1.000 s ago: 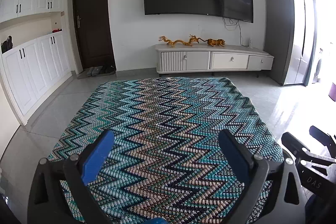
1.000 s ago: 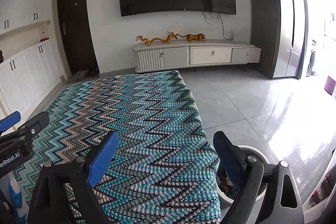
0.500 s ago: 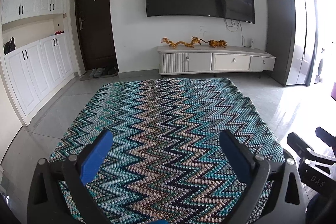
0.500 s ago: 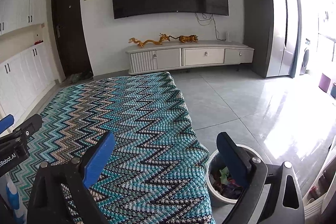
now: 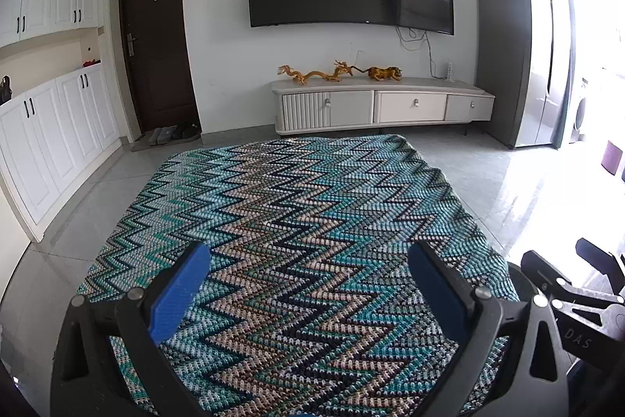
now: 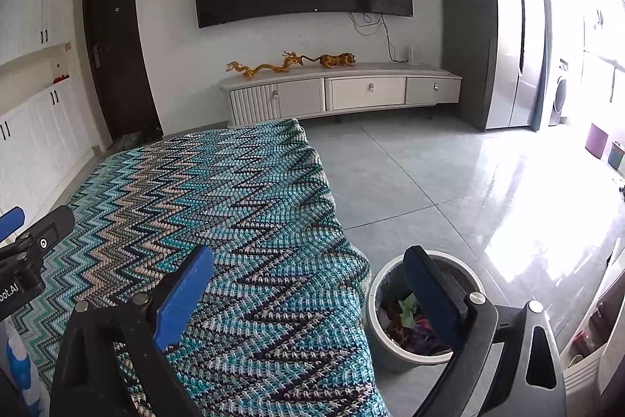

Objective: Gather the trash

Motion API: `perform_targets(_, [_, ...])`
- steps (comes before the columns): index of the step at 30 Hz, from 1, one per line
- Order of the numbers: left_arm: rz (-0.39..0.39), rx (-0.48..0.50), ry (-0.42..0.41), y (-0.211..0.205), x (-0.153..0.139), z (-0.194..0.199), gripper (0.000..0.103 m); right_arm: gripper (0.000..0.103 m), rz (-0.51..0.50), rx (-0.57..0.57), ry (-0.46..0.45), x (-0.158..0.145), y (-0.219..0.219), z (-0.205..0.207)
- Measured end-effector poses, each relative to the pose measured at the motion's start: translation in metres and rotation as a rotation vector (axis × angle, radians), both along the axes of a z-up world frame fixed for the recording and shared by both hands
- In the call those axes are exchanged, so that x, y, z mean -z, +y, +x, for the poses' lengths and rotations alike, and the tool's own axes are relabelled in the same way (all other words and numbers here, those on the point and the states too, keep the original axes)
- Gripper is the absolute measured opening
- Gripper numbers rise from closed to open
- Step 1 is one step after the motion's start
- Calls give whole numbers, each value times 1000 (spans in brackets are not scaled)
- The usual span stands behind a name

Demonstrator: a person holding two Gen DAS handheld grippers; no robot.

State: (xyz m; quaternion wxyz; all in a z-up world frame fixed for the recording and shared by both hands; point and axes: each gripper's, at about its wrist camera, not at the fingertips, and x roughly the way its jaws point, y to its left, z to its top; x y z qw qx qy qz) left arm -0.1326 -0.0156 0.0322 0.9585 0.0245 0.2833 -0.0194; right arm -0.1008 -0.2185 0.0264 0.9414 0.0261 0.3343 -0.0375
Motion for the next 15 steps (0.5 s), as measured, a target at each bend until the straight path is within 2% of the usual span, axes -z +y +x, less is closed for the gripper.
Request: perform_targets(15, [2,33,31,-16,8,5,102,98,13,29,11,7,-16,-2])
